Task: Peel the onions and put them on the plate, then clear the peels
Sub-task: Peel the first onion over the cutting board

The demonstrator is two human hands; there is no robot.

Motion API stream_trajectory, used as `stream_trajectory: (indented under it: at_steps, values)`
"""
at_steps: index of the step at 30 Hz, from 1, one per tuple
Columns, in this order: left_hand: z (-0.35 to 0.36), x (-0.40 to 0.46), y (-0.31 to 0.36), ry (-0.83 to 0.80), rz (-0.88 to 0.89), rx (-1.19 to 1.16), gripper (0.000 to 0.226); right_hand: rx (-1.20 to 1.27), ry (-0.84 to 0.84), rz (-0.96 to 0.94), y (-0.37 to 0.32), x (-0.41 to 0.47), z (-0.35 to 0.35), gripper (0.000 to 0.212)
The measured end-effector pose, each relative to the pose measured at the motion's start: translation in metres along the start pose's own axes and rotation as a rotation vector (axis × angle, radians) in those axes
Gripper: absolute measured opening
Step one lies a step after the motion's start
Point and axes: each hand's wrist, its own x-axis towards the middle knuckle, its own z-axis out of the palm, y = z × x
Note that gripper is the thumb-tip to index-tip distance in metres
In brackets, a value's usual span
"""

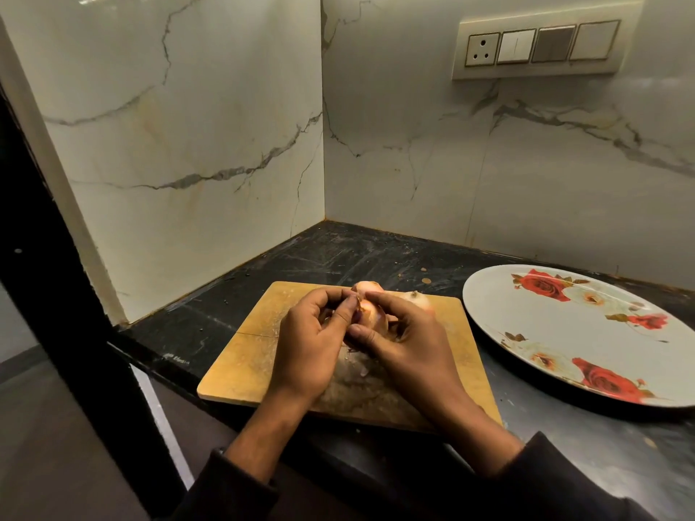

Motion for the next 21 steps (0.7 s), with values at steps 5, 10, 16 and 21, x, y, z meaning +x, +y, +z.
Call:
stream_trajectory:
  at_steps: [5,10,16,21]
  values:
    - [-0.004,0.001,-0.003,-0.010,0.028,0.075,0.012,-0.011,-0.020,-0.003,0.000,-0.001,0.001,0.061]
    - [0.001,0.000,-0.003,0.032,-0.075,0.013,0.013,0.045,-0.029,0.000,-0.003,0.000,0.003,0.054]
    - [0.012,0.001,-0.003,0.130,-0.094,0.093,0.015,0.111,-0.002,0.004,-0.005,-0.001,0.003,0.048]
    - [0.011,0.012,-0.003,0.236,-0.219,-0.011,0.008,0.183,-0.036,0.040,-0.007,-0.004,0.008,0.052]
